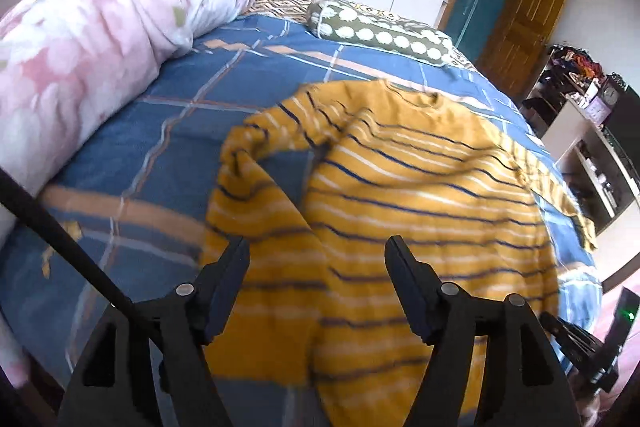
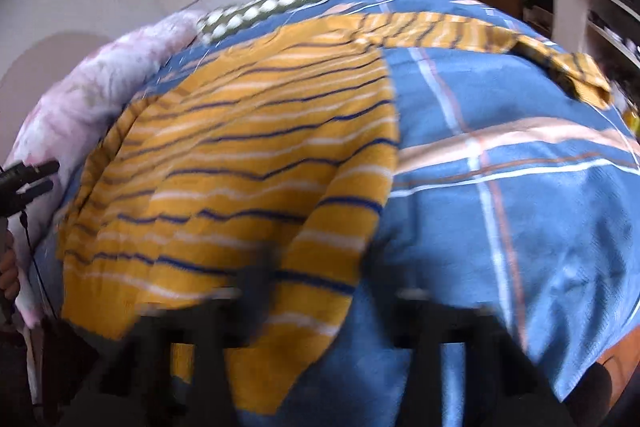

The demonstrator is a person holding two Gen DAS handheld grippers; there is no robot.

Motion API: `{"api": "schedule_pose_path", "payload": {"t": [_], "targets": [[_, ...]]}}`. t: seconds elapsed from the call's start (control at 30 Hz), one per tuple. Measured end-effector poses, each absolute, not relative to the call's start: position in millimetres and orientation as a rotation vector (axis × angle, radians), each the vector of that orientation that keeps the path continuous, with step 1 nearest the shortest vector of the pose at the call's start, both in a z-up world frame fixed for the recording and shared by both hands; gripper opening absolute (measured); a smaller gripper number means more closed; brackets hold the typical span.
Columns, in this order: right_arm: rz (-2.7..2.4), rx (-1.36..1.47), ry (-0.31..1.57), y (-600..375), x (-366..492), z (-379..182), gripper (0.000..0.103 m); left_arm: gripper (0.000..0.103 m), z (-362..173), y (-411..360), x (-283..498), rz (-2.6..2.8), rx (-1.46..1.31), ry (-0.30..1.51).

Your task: Fold small clothes

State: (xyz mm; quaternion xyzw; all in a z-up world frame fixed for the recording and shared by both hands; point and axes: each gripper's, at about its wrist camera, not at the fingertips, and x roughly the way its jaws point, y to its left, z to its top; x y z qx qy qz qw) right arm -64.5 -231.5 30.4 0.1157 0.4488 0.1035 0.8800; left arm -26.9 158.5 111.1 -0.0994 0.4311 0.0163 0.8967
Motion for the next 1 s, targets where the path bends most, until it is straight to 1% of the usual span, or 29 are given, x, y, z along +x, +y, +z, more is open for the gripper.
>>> {"api": "schedule_pose_path", "payload": {"t": [0.03,0.23,0.3,0.43,0.5,0.57,0.6,0.67,0.7,0.77,0.83,0.87,0.9,0.93,1.0], "targets": [[0.212,0.245,0.932,-233,-66,32,0.01,0.069,111,154,-33,0.031,-0.212,0.9],[0.137,0.204,0.929,-263,-102,49,0.006,0.069,113,142,-74,0.072,-0.162,0.884],[0.077,0.187,0.955,-275,-119,47,0.0,0.069,114,146,-83,0.08,-0.171,0.885],[0.004,0.184,1.015,-302,-149,28,0.0,0.069,118,147,-99,0.058,-0.221,0.894],[-0.004,0.286,0.99,-332,-167,31,0.001,0.069,123,139,-104,0.041,-0.211,0.883],[-0.045,0.367,0.95,-363,-182,41,0.001,0.074,131,125,-107,0.021,-0.183,0.862],[-0.079,0.385,0.931,-379,-190,47,0.001,0.078,136,114,-107,0.006,-0.17,0.843],[-0.17,0.409,0.9,-416,-211,61,0.001,0.08,142,96,-105,-0.027,-0.159,0.813],[-0.211,0.41,0.886,-433,-223,67,0.002,0.08,144,89,-105,-0.044,-0.157,0.806],[-0.325,0.376,0.86,-469,-253,82,0.01,0.08,144,68,-99,-0.087,-0.137,0.804],[-0.465,0.303,0.854,-501,-288,92,0.026,0.08,143,44,-93,-0.121,-0.106,0.812],[-0.514,0.272,0.864,-512,-300,92,0.03,0.08,143,35,-91,-0.134,-0.097,0.815],[-0.569,0.232,0.892,-525,-315,89,0.04,0.08,142,24,-90,-0.149,-0.092,0.819],[-0.626,0.194,0.946,-539,-331,77,0.047,0.08,140,13,-88,-0.168,-0.093,0.823],[-0.721,0.181,1.001,-563,-357,48,0.047,0.08,138,-4,-88,-0.201,-0.093,0.828]]}}
